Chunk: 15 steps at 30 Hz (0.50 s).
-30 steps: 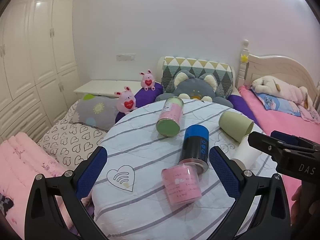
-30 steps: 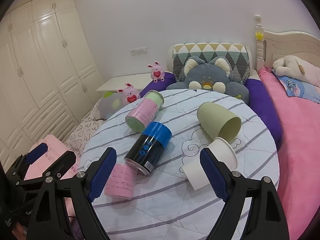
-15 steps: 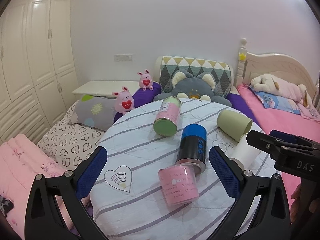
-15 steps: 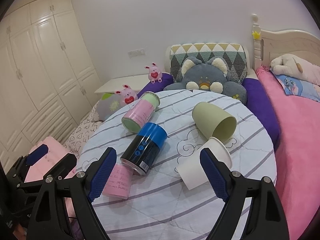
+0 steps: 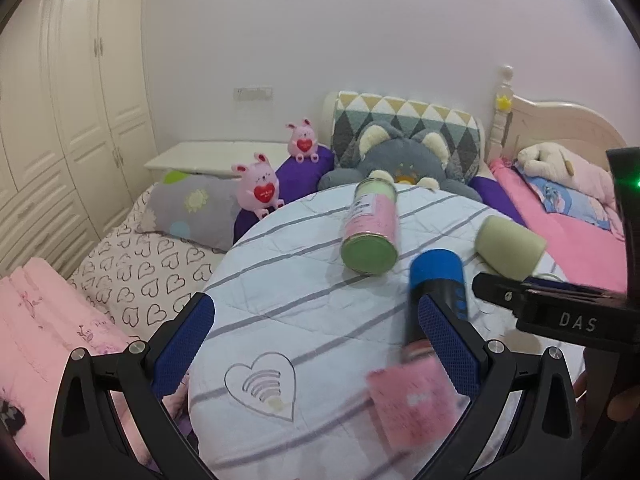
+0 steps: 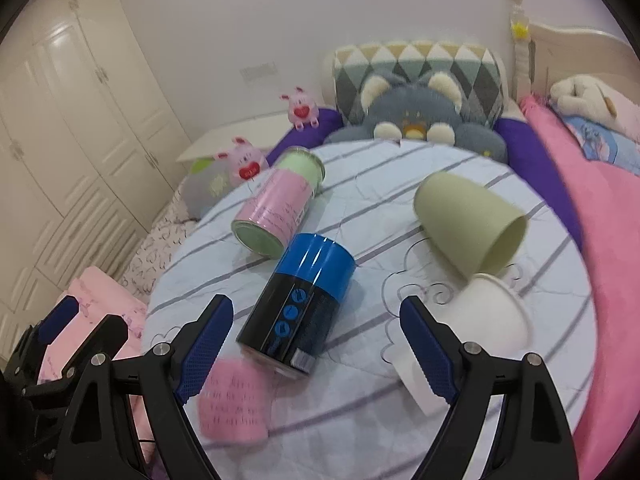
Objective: Flip cup upright
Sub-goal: 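Close the right gripper around the blue-and-black cup's body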
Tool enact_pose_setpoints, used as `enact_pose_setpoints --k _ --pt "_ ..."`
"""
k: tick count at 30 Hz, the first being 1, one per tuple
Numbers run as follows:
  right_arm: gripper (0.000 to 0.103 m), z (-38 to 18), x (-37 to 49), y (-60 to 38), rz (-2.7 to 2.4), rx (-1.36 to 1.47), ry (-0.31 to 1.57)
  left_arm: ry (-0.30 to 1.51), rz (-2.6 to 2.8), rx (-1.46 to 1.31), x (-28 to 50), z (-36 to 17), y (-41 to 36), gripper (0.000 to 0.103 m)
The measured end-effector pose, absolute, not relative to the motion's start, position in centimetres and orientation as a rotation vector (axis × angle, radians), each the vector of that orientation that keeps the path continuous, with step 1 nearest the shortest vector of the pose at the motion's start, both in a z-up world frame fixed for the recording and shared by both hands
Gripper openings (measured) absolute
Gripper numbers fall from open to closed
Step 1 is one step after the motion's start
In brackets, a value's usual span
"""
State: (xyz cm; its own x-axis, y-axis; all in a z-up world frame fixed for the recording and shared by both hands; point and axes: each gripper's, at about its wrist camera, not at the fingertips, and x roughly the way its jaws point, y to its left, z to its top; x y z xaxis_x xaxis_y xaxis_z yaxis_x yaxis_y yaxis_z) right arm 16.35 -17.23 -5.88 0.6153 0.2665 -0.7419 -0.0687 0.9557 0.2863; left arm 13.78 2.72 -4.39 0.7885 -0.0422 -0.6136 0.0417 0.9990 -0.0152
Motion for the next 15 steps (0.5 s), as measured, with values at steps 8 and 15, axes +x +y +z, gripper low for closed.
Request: enact_pose_setpoints --k 8,15 --pt "0.087 -10.0 20.7 -15.7 0.179 0.291 1.06 0.708 -0.04 0.001 16.8 -6.7 4.2 0.103" --pt "0.086 -11.2 22.5 -14.1 0.162 0.237 1.106 0.743 -0.066 0.009 17.4 -8.0 4.2 0.103"
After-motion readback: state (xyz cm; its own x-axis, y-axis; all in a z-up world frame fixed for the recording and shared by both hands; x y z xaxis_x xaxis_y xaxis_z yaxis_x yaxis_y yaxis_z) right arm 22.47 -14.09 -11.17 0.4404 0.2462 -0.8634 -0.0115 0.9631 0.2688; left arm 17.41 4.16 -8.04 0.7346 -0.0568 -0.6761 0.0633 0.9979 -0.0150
